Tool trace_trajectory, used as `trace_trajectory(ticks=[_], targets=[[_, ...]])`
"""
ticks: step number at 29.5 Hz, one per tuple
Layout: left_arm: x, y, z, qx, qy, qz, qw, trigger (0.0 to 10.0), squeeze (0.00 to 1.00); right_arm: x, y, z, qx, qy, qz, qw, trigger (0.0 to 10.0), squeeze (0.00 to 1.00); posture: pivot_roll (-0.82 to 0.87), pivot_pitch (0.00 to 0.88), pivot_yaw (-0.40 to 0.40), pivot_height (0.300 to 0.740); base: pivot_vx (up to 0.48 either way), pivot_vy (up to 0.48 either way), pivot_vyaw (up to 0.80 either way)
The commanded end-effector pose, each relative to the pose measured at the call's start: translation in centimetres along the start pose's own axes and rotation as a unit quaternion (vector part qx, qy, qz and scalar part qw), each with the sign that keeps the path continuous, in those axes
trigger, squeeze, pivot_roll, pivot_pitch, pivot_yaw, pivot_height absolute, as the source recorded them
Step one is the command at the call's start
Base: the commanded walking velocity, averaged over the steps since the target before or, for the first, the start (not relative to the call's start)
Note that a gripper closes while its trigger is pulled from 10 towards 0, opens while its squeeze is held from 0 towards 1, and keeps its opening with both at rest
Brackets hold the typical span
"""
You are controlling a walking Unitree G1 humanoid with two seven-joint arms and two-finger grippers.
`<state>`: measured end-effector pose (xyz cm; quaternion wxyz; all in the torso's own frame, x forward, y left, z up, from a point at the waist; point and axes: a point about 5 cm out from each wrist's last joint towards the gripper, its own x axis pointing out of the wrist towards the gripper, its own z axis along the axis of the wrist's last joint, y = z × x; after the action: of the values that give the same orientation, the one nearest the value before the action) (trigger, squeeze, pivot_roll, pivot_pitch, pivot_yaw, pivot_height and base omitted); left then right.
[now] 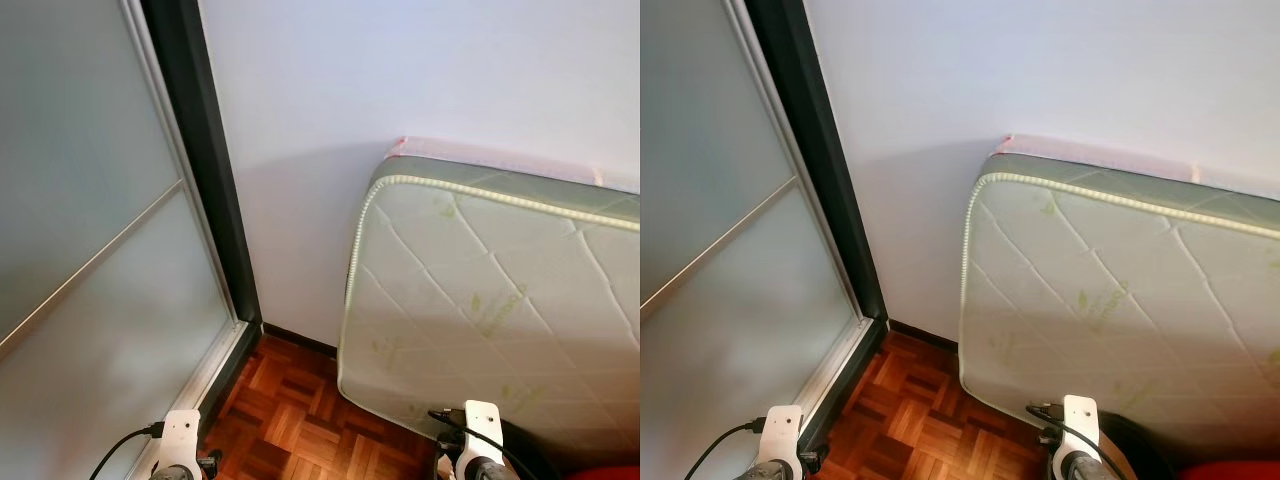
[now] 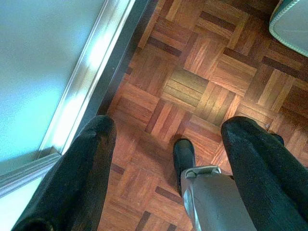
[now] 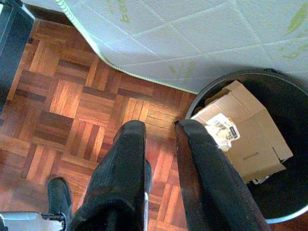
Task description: Clean up the room
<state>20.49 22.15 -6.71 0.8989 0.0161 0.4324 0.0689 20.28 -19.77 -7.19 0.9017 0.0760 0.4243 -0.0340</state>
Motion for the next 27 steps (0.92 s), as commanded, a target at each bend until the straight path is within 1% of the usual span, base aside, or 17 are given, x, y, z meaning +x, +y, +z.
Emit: trace_trajectory(ticks=[1, 14, 17, 20, 21, 23, 25, 27], targets=[[-0.03, 0.16, -0.33, 0.000, 0.013, 0.004, 1.000, 10.0, 0.00, -0.07, -0.27, -0.24, 0.003, 0.006, -0.006, 1.000, 10.0, 0.00, 0.05, 0.003, -0.025, 0.740, 0.000, 0.000, 0.00], [-0.02, 0.10, -0.28, -0.005, 0.010, 0.005, 1.000, 10.0, 0.00, -0.07, -0.40, -0.20, -0.004, 0.010, -0.011, 1.000, 10.0, 0.00, 0.06, 0.014, -0.030, 0.740, 0.000, 0.000, 0.00], [-0.02, 0.11, -0.27, -0.008, 0.010, 0.006, 1.000, 10.0, 0.00, -0.06, -0.39, -0.25, -0.008, 0.016, -0.008, 1.000, 10.0, 0.00, 0.06, 0.016, -0.030, 0.740, 0.000, 0.000, -0.67], [-0.01, 0.14, -0.24, 0.002, 0.010, 0.006, 1.000, 10.0, 0.00, -0.06, -0.40, -0.28, -0.011, 0.018, -0.009, 1.000, 10.0, 0.00, 0.06, 0.015, -0.031, 0.740, 0.000, 0.000, -0.79], [-0.01, 0.19, -0.17, 0.012, 0.009, 0.009, 1.000, 10.0, 0.00, -0.06, -0.40, -0.29, -0.011, 0.019, -0.009, 1.000, 10.0, 0.00, 0.06, 0.015, -0.031, 0.740, 0.000, 0.000, -0.79], [-0.01, 0.20, -0.18, 0.010, 0.009, 0.010, 1.000, 10.0, 0.00, -0.06, -0.40, -0.30, -0.013, 0.020, -0.008, 1.000, 10.0, 0.00, 0.06, 0.013, -0.031, 0.740, 0.000, -0.152, -0.79], [-0.02, 0.17, -0.27, -0.001, 0.011, 0.012, 1.000, 10.0, 0.00, -0.06, -0.44, -0.31, -0.015, 0.022, -0.009, 1.000, 10.0, 0.00, 0.06, 0.014, -0.032, 0.740, 0.000, 0.000, -0.79], [-0.01, 0.16, -0.20, 0.010, 0.010, 0.011, 1.000, 10.0, 0.00, -0.06, -0.46, -0.30, -0.016, 0.023, -0.009, 1.000, 10.0, 0.00, 0.05, 0.014, -0.032, 0.740, 0.000, 0.000, -0.79]])
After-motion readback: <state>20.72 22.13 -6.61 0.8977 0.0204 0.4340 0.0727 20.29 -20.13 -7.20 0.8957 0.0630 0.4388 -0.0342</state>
